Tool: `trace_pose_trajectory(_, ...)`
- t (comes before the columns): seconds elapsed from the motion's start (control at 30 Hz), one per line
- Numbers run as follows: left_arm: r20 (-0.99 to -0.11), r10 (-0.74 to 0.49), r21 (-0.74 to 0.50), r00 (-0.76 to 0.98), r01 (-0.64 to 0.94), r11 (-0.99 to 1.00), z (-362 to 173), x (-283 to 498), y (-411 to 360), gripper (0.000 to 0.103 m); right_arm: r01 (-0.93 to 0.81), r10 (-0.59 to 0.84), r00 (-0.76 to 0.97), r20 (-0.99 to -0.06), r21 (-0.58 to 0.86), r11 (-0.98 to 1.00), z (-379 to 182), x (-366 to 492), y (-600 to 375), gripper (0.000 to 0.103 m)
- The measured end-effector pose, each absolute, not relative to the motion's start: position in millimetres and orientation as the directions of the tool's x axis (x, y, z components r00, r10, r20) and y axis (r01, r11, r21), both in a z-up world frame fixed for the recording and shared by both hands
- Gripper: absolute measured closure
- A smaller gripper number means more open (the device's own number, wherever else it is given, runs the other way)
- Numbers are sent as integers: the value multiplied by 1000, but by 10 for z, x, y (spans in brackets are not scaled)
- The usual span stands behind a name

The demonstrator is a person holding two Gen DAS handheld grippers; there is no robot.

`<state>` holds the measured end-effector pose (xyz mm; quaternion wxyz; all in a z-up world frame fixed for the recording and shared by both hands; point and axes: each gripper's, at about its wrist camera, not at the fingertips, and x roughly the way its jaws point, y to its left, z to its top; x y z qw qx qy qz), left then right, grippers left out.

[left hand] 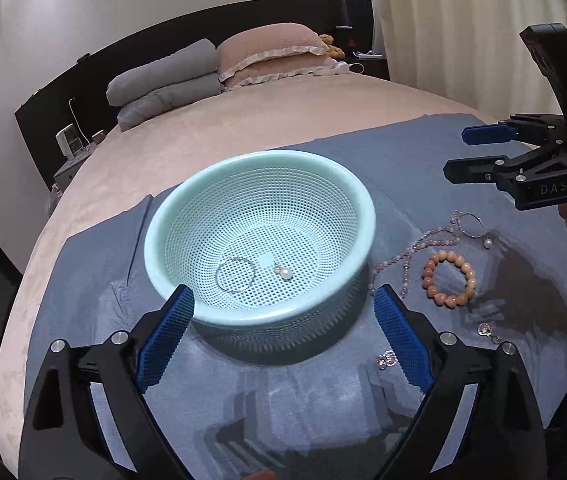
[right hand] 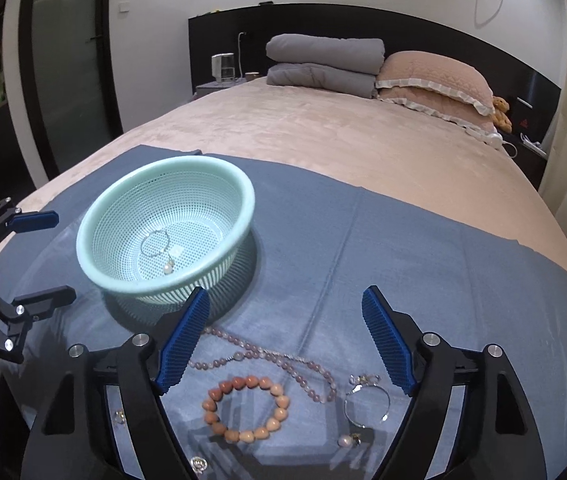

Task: Organize jewelry
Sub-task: 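Grasp a silver charm with the left tool while the right tool grasps a silver hoop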

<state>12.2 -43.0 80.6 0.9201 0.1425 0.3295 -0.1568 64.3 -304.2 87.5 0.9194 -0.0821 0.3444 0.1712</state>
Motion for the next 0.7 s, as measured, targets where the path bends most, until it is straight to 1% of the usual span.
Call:
trace_pose_trajectory(0.17,-663,-213,161,718,415,896,659,-32,-636,13,-321,225,707,-670,-21,947,738,528,-3325,19)
trace_pose_trajectory(0.43,-702,-244,133,670,459,878,321,-83,-940,12,-222,167,678,-716,17,975,300,543,-3832,19)
trace_pose_trajectory(0.63,-721,-233,110,653,439,892,120,3,-1011,12,-200,163,650,-742,40,979,30,692,-3944,19)
trace_pose_trajectory(0.7,-735,-225,106,640,437,893,46,41,-1015,12,-206,174,640,-748,52,977,-37,746,-3933,22)
